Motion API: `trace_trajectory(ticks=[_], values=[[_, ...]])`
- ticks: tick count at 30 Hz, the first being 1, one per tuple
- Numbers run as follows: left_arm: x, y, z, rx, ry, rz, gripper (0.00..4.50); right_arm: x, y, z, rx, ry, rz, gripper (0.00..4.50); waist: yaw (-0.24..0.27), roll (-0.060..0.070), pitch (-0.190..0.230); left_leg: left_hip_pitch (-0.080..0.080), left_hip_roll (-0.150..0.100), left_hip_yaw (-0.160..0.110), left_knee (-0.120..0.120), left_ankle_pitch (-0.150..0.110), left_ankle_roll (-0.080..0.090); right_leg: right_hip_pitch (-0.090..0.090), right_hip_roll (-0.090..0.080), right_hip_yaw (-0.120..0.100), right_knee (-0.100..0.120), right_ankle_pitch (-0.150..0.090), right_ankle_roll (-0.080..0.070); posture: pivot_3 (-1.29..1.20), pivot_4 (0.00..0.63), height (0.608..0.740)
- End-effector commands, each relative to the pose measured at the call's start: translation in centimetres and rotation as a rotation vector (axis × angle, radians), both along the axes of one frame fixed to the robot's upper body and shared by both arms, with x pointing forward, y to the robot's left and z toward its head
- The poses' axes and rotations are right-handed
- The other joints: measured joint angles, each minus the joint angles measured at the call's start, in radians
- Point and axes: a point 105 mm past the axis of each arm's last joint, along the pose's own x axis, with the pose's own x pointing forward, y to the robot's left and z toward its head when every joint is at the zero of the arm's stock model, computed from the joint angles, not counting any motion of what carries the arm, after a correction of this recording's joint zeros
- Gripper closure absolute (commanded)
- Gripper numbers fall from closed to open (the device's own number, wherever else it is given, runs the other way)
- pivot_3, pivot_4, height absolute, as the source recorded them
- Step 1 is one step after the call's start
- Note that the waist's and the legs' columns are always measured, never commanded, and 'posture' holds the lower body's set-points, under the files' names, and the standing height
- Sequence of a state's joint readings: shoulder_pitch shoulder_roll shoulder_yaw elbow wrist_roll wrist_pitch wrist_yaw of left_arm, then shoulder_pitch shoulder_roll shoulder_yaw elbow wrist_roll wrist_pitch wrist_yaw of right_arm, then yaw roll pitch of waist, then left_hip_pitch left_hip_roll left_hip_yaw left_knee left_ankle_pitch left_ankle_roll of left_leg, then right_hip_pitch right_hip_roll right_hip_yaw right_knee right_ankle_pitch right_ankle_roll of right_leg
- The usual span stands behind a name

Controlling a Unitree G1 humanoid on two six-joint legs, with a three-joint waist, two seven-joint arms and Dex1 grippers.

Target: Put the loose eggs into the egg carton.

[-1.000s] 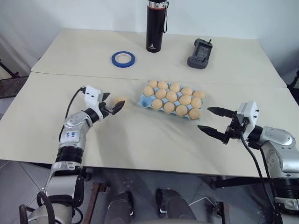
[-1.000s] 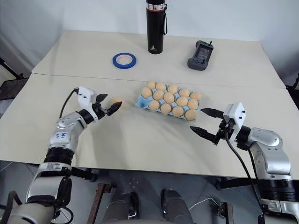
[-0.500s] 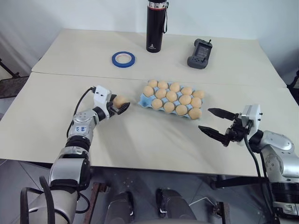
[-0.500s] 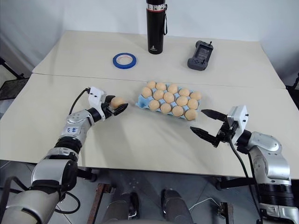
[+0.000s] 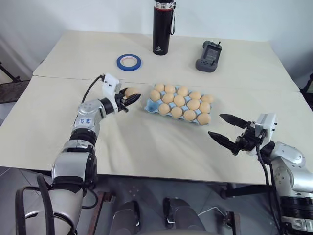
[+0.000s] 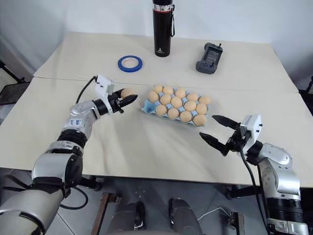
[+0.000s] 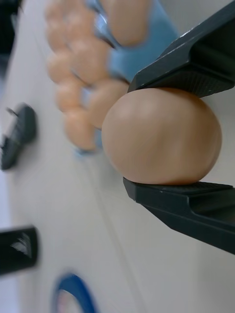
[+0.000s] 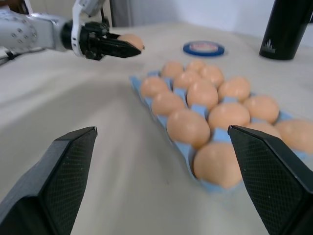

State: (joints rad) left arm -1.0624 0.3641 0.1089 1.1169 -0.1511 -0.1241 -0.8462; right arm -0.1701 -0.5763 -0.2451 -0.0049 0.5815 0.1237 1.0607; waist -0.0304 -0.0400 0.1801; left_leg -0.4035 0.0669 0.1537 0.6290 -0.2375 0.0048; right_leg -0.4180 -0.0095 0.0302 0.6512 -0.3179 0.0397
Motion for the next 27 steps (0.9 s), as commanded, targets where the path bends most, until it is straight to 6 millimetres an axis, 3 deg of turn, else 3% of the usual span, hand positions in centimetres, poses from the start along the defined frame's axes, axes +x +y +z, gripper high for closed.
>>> trace_trajectory(ticks=[1, 16, 24, 27], values=[[-0.4, -1.5, 2.2, 0.015, -0.043, -0.109, 2.71, -0.3, -0.1, 1.1, 0.011, -0.063, -0.018, 0.0, 0.0, 0.0, 0.0, 0.0, 0.0, 0.0, 0.0, 0.0, 0.0, 0.0, 0.0, 0.0, 0.0, 0.0, 0.0, 0.0, 0.15, 0.74], [-1.1, -4.5, 1.1, 0.103, 0.02, -0.258, 2.71, -0.8, -0.1, 0.5, 0.019, -0.054, -0.06, 0.0, -0.001, 0.0, 0.0, 0.0, 0.0, 0.0, 0.001, 0.0, 0.0, -0.001, 0.0, 0.001, 0.002, 0.0, 0.0, 0.0, 0.15, 0.74], [-0.7, -4.1, 0.8, 0.118, 0.014, -0.207, 0.2, -0.9, -0.2, 0.4, 0.018, -0.045, -0.077, 0.0, 0.0, 0.0, 0.0, 0.0, 0.0, 0.0, 0.002, 0.0, 0.0, -0.001, 0.0, 0.001, 0.003, 0.0, 0.0, 0.0, 0.15, 0.74], [-0.4, -3.5, 1.4, 0.116, -0.009, -0.177, 0.02, -0.9, -0.3, 0.3, 0.013, -0.041, -0.078, 0.0, -0.001, 0.0, 0.0, 0.0, 0.0, 0.0, 0.002, 0.0, 0.0, -0.001, 0.0, 0.001, 0.003, 0.0, 0.0, 0.0, 0.15, 0.74]])
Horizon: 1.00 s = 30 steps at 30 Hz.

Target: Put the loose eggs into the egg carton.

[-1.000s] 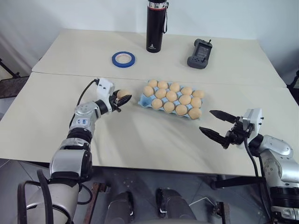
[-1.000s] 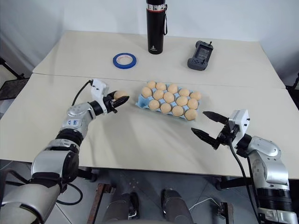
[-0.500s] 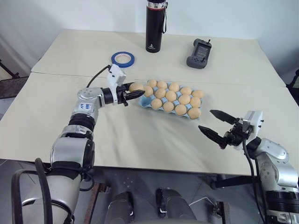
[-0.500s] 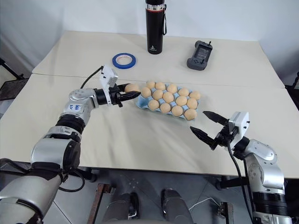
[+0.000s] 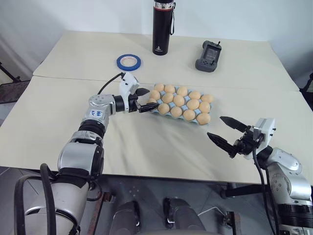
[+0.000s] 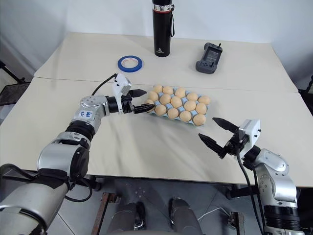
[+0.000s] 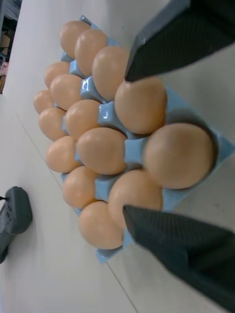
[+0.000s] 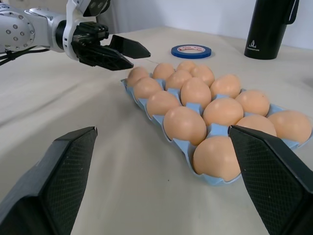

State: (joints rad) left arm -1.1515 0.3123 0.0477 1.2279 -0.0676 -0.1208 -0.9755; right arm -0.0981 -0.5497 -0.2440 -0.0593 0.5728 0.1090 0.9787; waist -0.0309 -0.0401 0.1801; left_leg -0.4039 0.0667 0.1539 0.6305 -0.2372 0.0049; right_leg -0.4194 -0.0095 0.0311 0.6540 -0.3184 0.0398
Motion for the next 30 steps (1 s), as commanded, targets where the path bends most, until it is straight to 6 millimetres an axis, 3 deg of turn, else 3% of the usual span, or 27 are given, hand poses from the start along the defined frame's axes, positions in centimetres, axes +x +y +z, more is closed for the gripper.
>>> trace_trajectory(ticks=[1, 6, 9, 11, 15, 24, 30], values=[[0.5, 0.5, 2.6, -0.006, -0.091, 0.022, 0.02, -0.3, -0.2, 1.3, -0.005, -0.054, -0.004, 0.0, -0.001, 0.0, 0.0, 0.0, 0.0, 0.0, 0.0, 0.0, 0.0, 0.0, 0.0, 0.0, 0.0, 0.0, 0.0, 0.0, 0.15, 0.74], [0.6, 1.7, 5.7, -0.09, -0.165, 0.035, 0.02, 0.0, -0.2, 1.7, -0.016, -0.065, 0.005, 0.0, -0.001, 0.0, 0.0, 0.0, 0.0, 0.0, 0.0, 0.0, 0.0, 0.0, 0.0, 0.0, 0.001, 0.0, 0.0, 0.0, 0.15, 0.74], [0.5, 4.2, 7.2, -0.13, -0.19, 0.105, 0.02, 0.2, -0.1, 2.0, -0.034, -0.071, 0.028, 0.0, -0.004, 0.0, 0.0, 0.0, 0.0, 0.0, 0.0, 0.0, 0.0, 0.0, 0.0, 0.0, 0.001, 0.0, 0.0, 0.0, 0.15, 0.74], [-0.3, 5.8, 7.1, -0.176, -0.15, 0.112, 0.02, 0.4, 0.0, 2.2, -0.045, -0.074, 0.046, 0.0, -0.009, 0.0, 0.0, 0.0, 0.0, 0.0, 0.0, 0.0, -0.001, -0.001, 0.0, 0.0, 0.002, 0.0, 0.0, 0.0, 0.15, 0.74], [-2.7, 8.6, 5.5, -0.205, -0.096, 0.136, 0.02, 0.8, 0.1, 2.6, -0.063, -0.074, 0.08, 0.0, -0.022, 0.001, 0.0, 0.002, 0.0, 0.001, 0.0, 0.001, -0.002, -0.001, 0.0, 0.001, 0.006, -0.003, -0.001, 0.0, 0.15, 0.74], [-11.4, 12.8, -0.4, -0.05, 0.038, 0.107, 0.02, 1.5, 0.5, 2.6, -0.127, -0.042, 0.214, 0.0, -0.026, 0.0, 0.001, 0.004, 0.001, -0.001, 0.0, 0.003, -0.004, 0.0, -0.001, 0.0, 0.009, -0.003, -0.002, 0.0, 0.15, 0.74], [-12.4, 15.2, -1.0, -0.025, 0.073, 0.183, 0.02, 1.9, 0.6, 2.5, -0.141, -0.026, 0.251, 0.0, -0.022, 0.0, 0.001, 0.013, 0.0, -0.003, -0.003, 0.0, -0.007, 0.008, -0.003, -0.001, 0.005, -0.008, -0.012, 0.0, 0.15, 0.74]])
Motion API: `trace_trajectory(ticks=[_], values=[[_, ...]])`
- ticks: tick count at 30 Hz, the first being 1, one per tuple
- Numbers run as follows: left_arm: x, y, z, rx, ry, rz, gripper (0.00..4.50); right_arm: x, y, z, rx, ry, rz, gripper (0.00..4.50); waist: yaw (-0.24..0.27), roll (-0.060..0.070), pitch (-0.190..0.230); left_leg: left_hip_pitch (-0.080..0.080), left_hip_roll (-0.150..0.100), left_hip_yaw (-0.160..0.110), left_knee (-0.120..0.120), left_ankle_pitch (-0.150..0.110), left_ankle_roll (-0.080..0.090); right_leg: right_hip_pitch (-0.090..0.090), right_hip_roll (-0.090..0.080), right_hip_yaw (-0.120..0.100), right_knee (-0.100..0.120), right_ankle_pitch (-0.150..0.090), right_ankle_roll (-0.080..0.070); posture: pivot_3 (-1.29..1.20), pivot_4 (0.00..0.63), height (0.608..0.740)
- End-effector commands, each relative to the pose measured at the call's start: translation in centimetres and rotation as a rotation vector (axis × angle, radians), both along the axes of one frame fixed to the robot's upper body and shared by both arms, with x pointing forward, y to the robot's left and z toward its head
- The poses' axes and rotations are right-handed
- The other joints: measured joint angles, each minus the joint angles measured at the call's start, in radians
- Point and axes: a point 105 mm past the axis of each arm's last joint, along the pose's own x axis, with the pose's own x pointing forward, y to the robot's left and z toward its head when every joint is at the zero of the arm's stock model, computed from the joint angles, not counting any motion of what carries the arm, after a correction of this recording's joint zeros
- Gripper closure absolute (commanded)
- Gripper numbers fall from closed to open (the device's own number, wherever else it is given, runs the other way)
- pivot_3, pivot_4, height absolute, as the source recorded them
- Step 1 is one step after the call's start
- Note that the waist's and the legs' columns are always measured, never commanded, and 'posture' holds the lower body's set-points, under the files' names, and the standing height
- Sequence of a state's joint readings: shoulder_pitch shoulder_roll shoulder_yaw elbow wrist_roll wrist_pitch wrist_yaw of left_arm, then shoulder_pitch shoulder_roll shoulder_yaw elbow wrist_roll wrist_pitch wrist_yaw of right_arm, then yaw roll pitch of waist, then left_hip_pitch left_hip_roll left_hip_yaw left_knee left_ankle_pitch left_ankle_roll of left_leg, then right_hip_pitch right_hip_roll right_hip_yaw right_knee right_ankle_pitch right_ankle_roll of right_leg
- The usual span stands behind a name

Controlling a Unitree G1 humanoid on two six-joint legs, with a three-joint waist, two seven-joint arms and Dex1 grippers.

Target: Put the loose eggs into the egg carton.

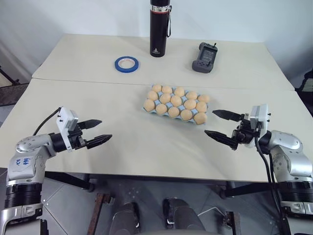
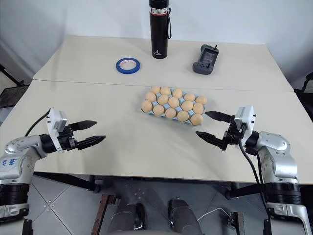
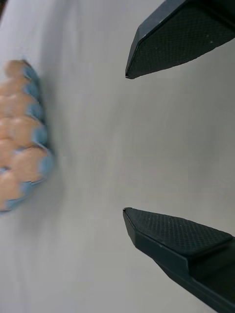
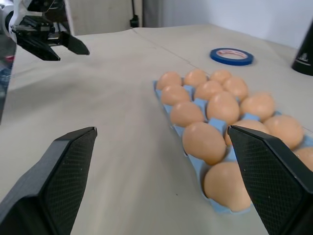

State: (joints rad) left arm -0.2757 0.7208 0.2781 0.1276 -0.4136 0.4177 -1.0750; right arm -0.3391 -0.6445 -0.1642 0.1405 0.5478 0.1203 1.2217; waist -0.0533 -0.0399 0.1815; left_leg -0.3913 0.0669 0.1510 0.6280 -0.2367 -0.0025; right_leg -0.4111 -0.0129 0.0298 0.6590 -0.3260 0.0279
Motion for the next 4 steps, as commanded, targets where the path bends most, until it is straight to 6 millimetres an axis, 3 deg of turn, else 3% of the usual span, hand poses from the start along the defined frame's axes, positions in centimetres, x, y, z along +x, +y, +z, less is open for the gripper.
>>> trace_trajectory(ticks=[1, 4], values=[[0.01, 0.71, 2.24, -0.007, -0.081, 0.019, 0.02, -0.04, -0.39, 0.5, -0.021, -0.016, 0.011, 0.0, 0.0, 0.0, 0.0, 0.0, 0.0, 0.0, 0.0, 0.0, 0.0, 0.001, 0.0, 0.0, 0.0, 0.0, -0.001, 0.0, 0.15, 0.74], [0.16, 0.68, 2.9, -0.026, -0.112, 0.012, 0.02, 0.06, -0.43, 0.35, -0.025, -0.011, 0.012, 0.0, -0.002, 0.0, 0.0, 0.0, -0.001, 0.0, -0.002, 0.0, 0.0, 0.001, -0.002, 0.0, -0.001, 0.0, 0.0, 0.0, 0.15, 0.74]])
